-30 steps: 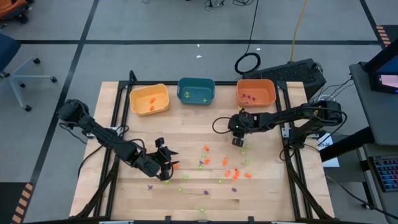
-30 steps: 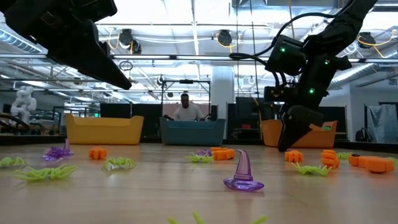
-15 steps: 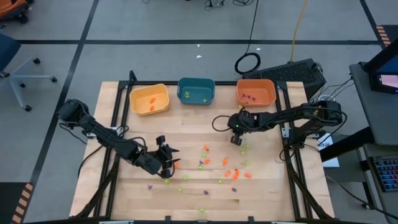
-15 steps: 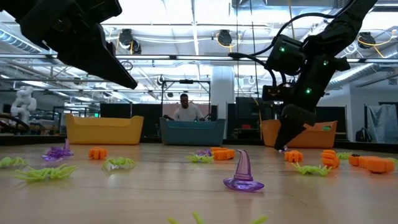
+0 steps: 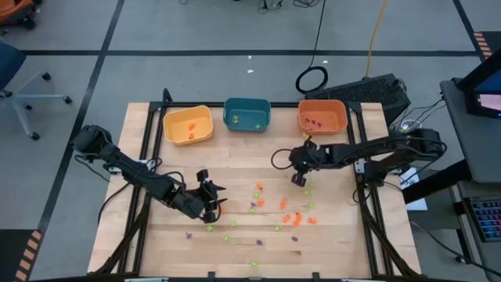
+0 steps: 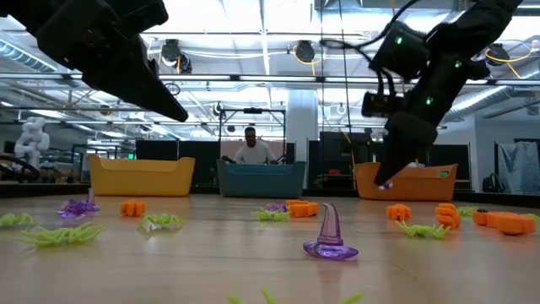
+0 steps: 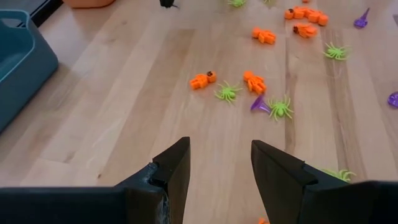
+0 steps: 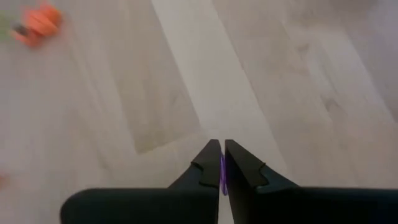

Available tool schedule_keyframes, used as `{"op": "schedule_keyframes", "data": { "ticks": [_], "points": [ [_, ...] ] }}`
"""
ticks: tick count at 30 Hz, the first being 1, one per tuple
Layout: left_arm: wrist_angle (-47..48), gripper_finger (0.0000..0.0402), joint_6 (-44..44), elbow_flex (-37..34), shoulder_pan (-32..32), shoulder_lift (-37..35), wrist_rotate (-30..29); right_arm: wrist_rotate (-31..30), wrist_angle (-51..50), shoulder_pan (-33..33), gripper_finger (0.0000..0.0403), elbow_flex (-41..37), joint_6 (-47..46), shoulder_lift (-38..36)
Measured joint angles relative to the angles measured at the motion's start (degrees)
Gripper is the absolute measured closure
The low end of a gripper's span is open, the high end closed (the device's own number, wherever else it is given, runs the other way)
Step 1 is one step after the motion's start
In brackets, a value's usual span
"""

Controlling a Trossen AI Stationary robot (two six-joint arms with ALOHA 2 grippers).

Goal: Sort Halloween decoration
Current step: Put the violet witch hat toy into the orange bin

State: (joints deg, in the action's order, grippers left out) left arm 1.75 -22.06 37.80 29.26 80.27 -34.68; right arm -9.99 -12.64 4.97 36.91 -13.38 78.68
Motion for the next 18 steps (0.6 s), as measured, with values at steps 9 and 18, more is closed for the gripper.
{"op": "schedule_keyframes", "data": {
  "ticks": [9, 18],
  "points": [
    [0.03, 0.0233, 0.00, 0.00, 0.00, 0.00, 0.08, -0.34, 5.02, -4.18, 0.0402, 0.09, -4.54, -6.97],
    [0.03, 0.0234, 0.02, 0.00, 0.00, 0.00, 0.13, -4.04, 24.01, -10.94, 0.0402, 0.11, -3.00, -6.42]
  ]
}}
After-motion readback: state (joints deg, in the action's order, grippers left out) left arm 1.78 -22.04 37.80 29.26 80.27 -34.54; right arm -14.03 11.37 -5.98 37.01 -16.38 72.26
